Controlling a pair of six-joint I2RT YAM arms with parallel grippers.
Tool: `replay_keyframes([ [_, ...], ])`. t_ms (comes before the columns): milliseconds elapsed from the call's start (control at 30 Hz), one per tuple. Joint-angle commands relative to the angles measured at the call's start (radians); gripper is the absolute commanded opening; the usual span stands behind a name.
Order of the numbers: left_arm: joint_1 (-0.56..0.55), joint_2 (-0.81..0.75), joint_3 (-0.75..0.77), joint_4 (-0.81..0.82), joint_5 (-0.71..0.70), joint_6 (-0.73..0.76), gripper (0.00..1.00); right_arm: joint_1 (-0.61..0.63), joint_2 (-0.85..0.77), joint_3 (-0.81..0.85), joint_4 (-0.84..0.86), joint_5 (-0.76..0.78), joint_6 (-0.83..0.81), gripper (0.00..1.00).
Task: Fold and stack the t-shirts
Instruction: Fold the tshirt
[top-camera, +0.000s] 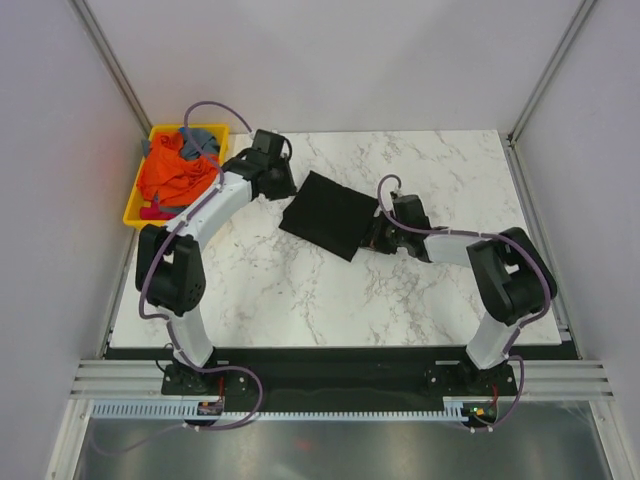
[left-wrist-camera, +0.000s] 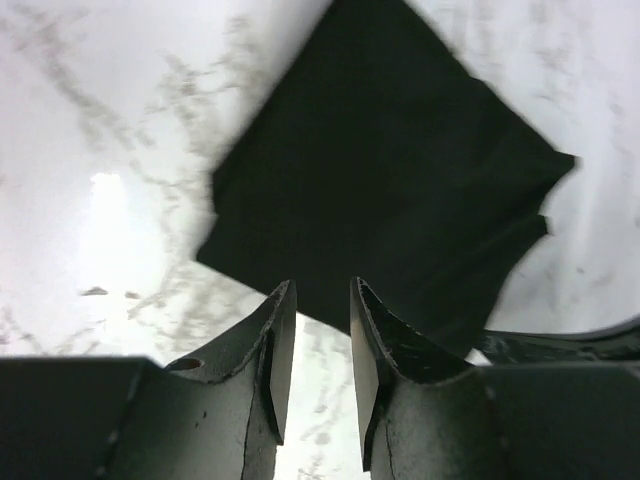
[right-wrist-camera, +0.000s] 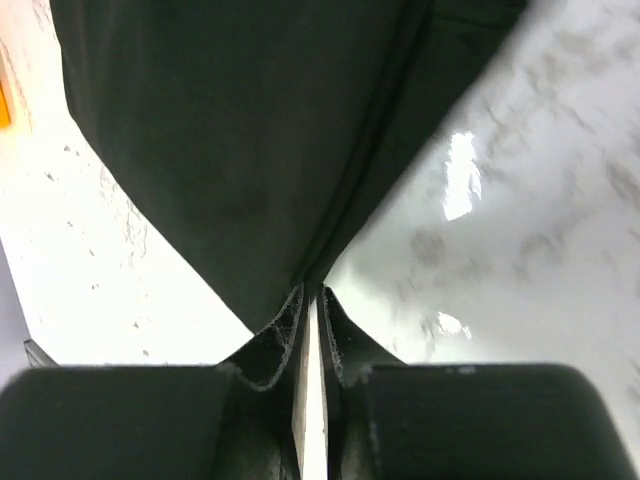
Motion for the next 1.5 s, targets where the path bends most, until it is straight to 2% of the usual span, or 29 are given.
replay_keyframes([
  [0, -0.135, -0.025, 0.072, 0.028, -0.034, 0.057, 0.36, -0.013, -0.150, -0.067, 0.044, 0.116, 0.062, 0.15],
  [67, -0.234, 0.033, 0.098, 0.054, -0.100, 0.080, 0.36, -0.060, -0.221, -0.091, -0.030, 0.163, 0.053, 0.24],
  [100, -0.264, 0.033, 0.103, 0.066, -0.121, 0.080, 0.36, -0.061, -0.236, -0.091, -0.031, 0.164, 0.053, 0.24],
  [133, -0.291, 0.047, 0.108, 0.080, -0.138, 0.083, 0.36, -0.090, -0.252, -0.087, -0.072, 0.183, 0.041, 0.30],
  [300, -0.402, 0.157, 0.105, 0.215, -0.187, 0.135, 0.38, -0.156, -0.284, -0.081, -0.117, 0.194, 0.032, 0.35],
  [400, -0.447, 0.234, 0.137, 0.257, -0.253, 0.215, 0.41, -0.166, -0.248, -0.076, -0.074, 0.213, 0.058, 0.35],
  [467, -0.466, 0.268, 0.175, 0.277, -0.293, 0.263, 0.42, -0.174, -0.214, -0.065, -0.009, 0.170, 0.088, 0.35],
  [600, -0.470, 0.328, 0.212, 0.274, -0.381, 0.264, 0.45, -0.177, -0.126, -0.036, 0.055, 0.136, 0.119, 0.36],
  [767, -0.470, 0.391, 0.249, 0.275, -0.370, 0.295, 0.46, -0.177, -0.030, -0.021, 0.172, 0.091, 0.145, 0.36],
  [967, -0.476, 0.398, 0.224, 0.290, -0.364, 0.304, 0.46, -0.177, 0.058, -0.012, 0.261, 0.049, 0.167, 0.37],
  [1133, -0.490, 0.382, 0.172, 0.364, -0.333, 0.336, 0.47, -0.177, 0.104, -0.018, 0.319, 0.026, 0.173, 0.37],
  [1467, -0.493, 0.406, 0.163, 0.370, -0.330, 0.332, 0.47, -0.177, 0.138, -0.029, 0.345, 0.021, 0.179, 0.37],
])
